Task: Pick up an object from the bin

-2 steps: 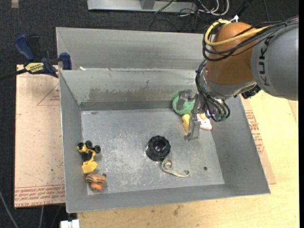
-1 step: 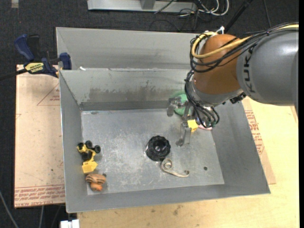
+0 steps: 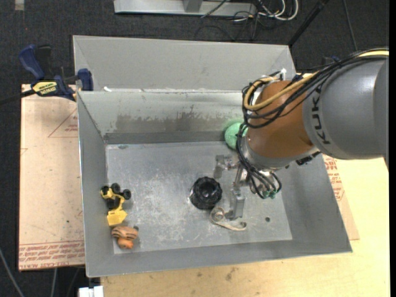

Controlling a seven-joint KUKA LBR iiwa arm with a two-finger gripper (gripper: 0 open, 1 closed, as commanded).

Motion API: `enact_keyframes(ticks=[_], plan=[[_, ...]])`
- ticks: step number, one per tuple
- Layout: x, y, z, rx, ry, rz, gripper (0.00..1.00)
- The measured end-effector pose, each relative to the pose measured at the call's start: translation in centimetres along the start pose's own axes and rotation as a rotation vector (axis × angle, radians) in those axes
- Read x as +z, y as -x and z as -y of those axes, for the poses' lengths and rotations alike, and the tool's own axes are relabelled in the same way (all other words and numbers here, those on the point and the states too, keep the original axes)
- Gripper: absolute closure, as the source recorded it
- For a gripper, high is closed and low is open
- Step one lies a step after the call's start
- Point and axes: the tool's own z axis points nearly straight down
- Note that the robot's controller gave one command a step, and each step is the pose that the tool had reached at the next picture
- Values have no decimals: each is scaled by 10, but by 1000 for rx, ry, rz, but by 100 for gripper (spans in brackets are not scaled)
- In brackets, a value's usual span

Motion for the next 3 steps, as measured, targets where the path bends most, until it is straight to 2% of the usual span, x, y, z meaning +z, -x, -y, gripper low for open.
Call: enact_keyframes(ticks=[1,2,3], plan=[[14,-12,3,-7,0,-7,0],[39,51,-20,-97,-2,4,0],[35,-44,-63,19,0,0,100]])
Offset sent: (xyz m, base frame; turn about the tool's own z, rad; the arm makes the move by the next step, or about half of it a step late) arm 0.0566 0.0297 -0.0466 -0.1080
